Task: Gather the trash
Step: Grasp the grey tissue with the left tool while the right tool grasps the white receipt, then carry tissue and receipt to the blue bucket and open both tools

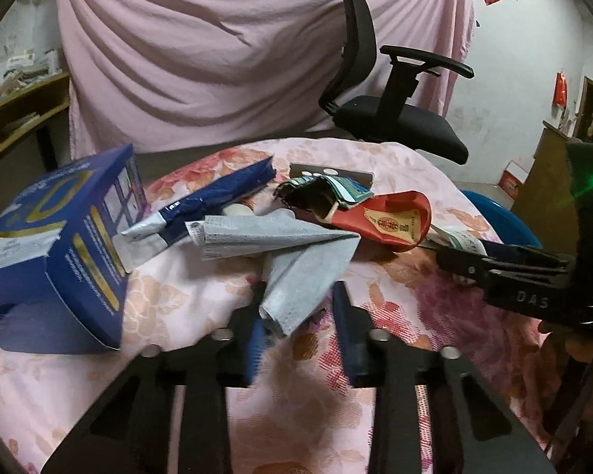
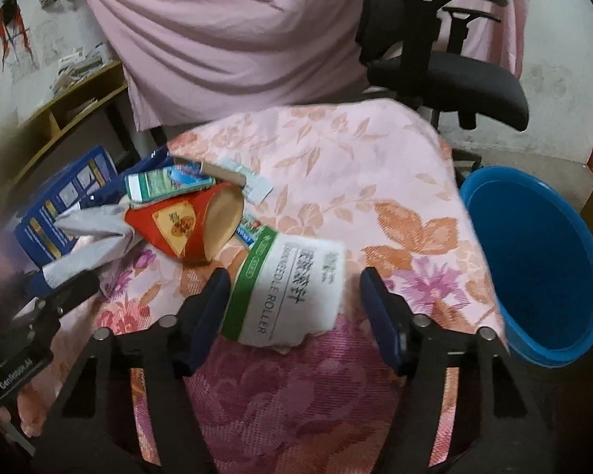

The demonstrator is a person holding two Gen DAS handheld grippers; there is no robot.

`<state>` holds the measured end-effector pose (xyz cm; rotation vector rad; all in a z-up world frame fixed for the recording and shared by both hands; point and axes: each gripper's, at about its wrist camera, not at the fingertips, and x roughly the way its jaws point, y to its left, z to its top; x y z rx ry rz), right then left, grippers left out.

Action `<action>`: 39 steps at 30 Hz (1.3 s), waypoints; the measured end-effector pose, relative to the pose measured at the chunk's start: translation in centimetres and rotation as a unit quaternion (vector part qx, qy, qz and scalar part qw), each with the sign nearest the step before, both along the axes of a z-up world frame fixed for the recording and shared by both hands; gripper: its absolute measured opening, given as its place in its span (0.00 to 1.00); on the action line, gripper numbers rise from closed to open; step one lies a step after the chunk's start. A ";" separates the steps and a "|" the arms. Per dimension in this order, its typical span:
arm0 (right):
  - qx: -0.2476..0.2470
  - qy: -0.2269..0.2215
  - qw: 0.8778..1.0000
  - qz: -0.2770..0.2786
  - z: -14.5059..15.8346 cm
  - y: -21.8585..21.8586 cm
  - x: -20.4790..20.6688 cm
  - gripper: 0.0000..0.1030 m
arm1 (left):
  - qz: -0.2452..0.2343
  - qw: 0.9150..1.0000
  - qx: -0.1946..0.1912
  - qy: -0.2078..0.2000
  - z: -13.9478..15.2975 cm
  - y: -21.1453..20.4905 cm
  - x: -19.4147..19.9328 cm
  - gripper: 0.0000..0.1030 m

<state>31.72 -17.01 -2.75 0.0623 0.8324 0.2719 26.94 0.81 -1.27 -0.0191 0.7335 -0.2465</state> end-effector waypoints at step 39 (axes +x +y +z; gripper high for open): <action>0.069 -0.292 0.953 -0.035 8.0 -6.7 -7.2 0.32 | -0.067 0.977 -0.074 -0.188 6.9 -7.1 -3.6 0.02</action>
